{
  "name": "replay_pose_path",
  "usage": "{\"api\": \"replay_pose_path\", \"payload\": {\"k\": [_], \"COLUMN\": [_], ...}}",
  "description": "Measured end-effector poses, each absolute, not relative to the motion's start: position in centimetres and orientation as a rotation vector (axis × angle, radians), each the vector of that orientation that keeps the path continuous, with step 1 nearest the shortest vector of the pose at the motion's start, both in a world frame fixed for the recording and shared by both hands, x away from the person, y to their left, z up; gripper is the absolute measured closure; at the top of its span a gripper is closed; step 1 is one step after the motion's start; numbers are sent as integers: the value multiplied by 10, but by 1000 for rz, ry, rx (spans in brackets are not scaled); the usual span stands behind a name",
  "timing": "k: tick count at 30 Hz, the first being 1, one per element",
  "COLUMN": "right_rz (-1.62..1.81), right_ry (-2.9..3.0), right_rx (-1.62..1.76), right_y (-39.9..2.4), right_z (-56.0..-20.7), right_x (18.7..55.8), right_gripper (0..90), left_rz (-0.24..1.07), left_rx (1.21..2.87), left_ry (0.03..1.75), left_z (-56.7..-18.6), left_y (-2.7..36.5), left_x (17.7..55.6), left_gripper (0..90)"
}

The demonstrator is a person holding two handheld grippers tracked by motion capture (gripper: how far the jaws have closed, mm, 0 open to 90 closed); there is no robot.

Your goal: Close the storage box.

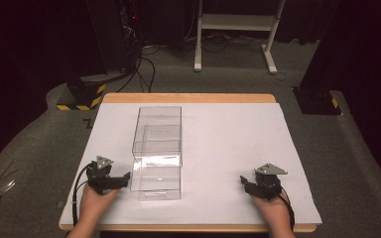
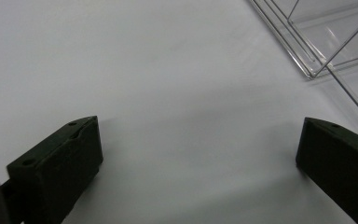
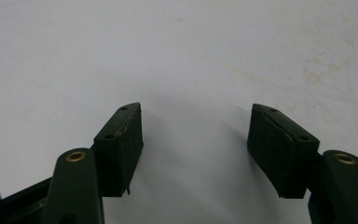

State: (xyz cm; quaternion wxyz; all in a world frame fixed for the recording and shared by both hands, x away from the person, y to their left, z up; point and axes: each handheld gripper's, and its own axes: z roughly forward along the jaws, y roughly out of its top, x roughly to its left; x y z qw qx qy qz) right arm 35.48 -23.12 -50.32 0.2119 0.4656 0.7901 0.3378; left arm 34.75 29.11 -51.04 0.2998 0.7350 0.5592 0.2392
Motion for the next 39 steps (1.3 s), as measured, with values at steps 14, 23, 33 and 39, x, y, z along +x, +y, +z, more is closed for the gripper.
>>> {"api": "replay_pose_path", "payload": {"k": [14,23,33,39], "right_rz": [942,944,946,945], "right_ry": [2197,2200,2199,2199], "right_rx": [1294,1292,1292,1292], "right_y": [-232,-232,-232,-232], "right_z": [-503,-503,-503,-503], "right_x": [355,355,355,355], "right_gripper": [354,351,351,351], "left_rz": [597,581,604,620], "left_rx": [1952,1892,1814,1801], "left_ry": [1458,1390,1351,1294], "left_z": [-502,-488,-469,-458], "left_y": [294,299,300,299], "left_x": [344,334,324,316], "left_gripper": [15,10,6,6]}}
